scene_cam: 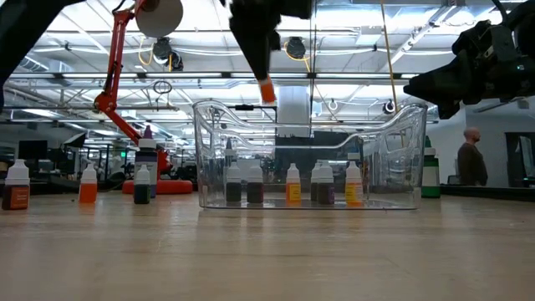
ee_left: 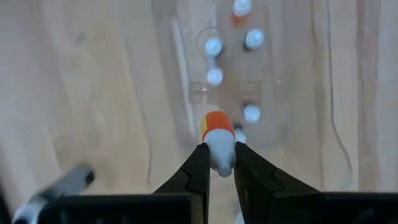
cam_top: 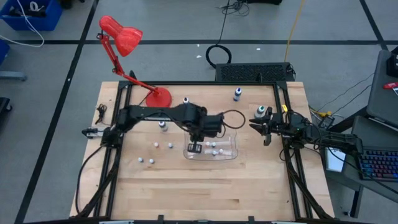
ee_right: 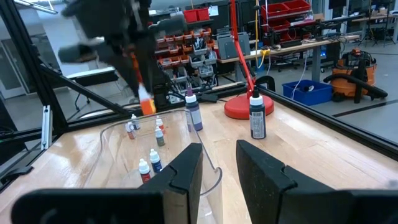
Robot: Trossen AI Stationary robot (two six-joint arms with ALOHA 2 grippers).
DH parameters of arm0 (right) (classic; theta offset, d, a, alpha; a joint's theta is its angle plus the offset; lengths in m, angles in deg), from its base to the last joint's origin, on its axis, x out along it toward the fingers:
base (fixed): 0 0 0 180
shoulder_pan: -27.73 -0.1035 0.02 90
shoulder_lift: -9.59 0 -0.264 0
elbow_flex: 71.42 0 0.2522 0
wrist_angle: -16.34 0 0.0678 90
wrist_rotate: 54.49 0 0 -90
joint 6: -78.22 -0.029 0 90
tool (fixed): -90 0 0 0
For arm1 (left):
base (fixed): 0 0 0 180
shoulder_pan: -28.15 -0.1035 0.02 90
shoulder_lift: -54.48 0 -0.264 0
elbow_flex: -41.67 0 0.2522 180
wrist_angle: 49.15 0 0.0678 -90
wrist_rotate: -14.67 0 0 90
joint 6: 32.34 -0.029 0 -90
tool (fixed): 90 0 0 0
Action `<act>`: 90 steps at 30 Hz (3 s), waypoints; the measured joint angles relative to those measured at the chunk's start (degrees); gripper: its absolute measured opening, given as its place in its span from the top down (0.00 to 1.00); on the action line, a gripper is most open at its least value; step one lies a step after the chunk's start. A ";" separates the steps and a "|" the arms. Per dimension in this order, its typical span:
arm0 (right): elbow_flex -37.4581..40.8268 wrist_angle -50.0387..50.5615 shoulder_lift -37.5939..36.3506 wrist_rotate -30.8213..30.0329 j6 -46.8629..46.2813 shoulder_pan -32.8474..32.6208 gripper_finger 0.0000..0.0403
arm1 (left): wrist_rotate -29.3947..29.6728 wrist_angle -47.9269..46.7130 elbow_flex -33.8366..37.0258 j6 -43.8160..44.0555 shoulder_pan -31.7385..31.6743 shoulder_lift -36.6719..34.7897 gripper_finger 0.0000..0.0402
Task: Pick & Place food coloring
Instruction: Put the bottom small orange food coloring bottle into the transparent bin, then put the small green food coloring bottle into the transparent bin
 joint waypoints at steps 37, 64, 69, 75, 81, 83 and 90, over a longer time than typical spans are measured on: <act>0.01 0.00 0.01 0.00 0.01 0.00 0.78 | -2.07 12.24 16.14 -0.20 -2.68 7.15 0.87; 0.01 0.00 0.01 0.00 0.02 0.00 0.78 | -3.99 10.87 14.30 4.89 -2.49 2.37 0.35; 0.02 0.00 0.00 0.00 0.00 0.00 0.78 | -3.91 5.42 14.01 8.29 -1.86 -3.46 0.34; 0.01 0.00 0.02 0.01 0.01 0.00 0.78 | -1.99 8.66 22.71 12.26 2.05 -13.58 0.37; 0.00 0.00 0.02 0.01 0.01 0.00 0.78 | -1.40 19.49 41.67 18.08 4.32 -25.15 0.40; 0.00 0.00 0.02 0.00 0.02 0.01 0.78 | -1.38 22.40 47.32 20.88 4.50 -28.26 0.41; 0.02 0.00 0.02 0.00 0.02 0.02 0.78 | 0.11 29.40 60.54 27.63 4.48 -33.04 0.41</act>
